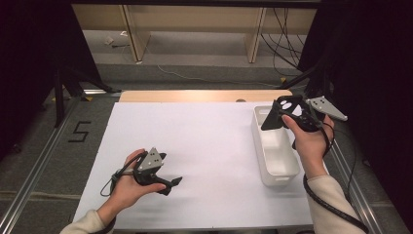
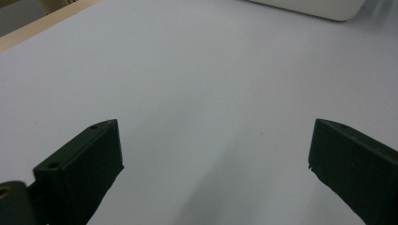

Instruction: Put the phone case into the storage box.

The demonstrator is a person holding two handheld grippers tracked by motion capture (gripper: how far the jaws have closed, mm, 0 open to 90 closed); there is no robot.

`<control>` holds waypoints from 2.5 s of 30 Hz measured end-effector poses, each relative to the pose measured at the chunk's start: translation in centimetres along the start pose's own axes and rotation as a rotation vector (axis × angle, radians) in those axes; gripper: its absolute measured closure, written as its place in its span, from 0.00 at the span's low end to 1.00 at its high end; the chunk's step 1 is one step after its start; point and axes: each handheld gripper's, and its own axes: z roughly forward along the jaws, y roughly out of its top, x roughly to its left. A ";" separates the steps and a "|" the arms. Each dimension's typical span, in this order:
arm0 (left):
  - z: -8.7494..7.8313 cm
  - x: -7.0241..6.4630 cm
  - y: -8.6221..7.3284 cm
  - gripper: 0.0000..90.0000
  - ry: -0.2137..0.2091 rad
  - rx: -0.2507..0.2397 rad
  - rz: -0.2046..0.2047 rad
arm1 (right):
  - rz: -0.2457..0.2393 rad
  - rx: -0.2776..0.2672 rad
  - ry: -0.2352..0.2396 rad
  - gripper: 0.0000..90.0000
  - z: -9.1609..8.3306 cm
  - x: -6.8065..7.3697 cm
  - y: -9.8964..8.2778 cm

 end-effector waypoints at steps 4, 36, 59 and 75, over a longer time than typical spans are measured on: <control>0.0 0.0 0.0 0.03 0.001 -0.001 -0.001 | -0.013 0.002 0.001 0.17 0.4 0.2 0.0; 0.0 0.0 0.0 0.03 0.001 0.000 0.001 | -0.034 0.024 -0.019 0.17 1.8 -0.5 -0.6; 0.1 0.0 0.0 0.03 0.001 0.000 -0.001 | -0.045 0.050 -0.021 0.17 3.2 -0.7 -1.0; 0.0 0.0 0.0 0.03 0.001 0.000 -0.002 | -0.051 0.070 -0.020 0.17 4.2 -0.7 -1.4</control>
